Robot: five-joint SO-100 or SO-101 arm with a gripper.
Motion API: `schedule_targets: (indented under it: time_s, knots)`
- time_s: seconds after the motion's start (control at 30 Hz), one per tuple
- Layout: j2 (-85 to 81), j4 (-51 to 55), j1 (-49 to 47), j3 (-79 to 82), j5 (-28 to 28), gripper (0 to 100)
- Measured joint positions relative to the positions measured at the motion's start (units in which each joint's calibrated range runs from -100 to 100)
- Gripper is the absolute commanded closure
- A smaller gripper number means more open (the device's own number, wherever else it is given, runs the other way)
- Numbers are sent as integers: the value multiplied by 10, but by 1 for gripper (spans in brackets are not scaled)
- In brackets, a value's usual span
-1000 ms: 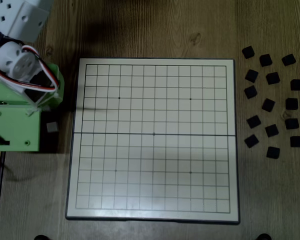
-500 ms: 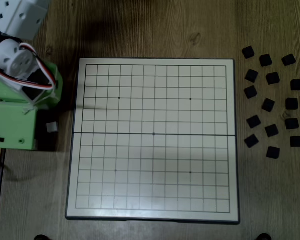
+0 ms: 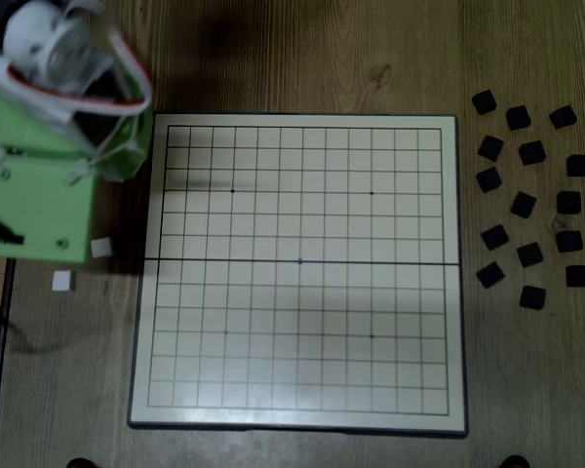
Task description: Grasp a White stone and put it on the board on position (0,0).
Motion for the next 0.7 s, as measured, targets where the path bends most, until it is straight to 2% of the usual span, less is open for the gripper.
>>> schedule_targets:
  time_s: [0.2,0.37,0.57,0.7]
  knots:
    - [-90,77,-66,-4,-59,94]
    - [-109,174,-126,-72,-108,94]
    - [-99,248,-198,-189,-116,94]
    - [-74,251,-250,-244,-110,94]
